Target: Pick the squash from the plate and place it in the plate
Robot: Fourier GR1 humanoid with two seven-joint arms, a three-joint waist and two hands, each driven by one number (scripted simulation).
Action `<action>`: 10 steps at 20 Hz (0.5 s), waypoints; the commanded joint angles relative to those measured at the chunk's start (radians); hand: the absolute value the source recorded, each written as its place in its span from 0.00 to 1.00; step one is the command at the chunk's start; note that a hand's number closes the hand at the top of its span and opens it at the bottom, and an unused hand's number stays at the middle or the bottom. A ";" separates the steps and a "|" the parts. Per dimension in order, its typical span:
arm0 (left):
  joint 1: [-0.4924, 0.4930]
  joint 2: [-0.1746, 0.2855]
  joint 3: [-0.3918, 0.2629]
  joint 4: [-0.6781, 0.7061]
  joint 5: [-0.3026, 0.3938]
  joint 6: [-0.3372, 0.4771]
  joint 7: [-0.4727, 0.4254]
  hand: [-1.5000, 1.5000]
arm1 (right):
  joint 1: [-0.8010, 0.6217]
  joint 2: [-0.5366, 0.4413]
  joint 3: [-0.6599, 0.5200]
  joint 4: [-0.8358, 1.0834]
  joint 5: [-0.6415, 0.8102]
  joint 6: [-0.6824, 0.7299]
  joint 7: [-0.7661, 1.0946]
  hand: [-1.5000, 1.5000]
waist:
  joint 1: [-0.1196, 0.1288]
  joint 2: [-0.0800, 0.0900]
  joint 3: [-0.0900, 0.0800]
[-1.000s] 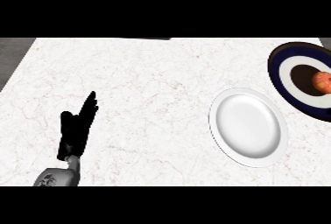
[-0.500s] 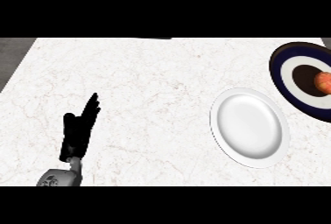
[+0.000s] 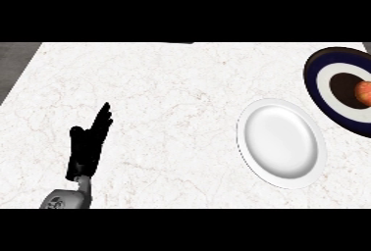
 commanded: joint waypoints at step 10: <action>-0.016 0.013 0.018 0.018 0.009 -0.015 -0.001 0.50 | 0.026 -0.025 -0.046 0.025 -0.048 0.042 -0.055 0.00 | 0.002 0.007 0.001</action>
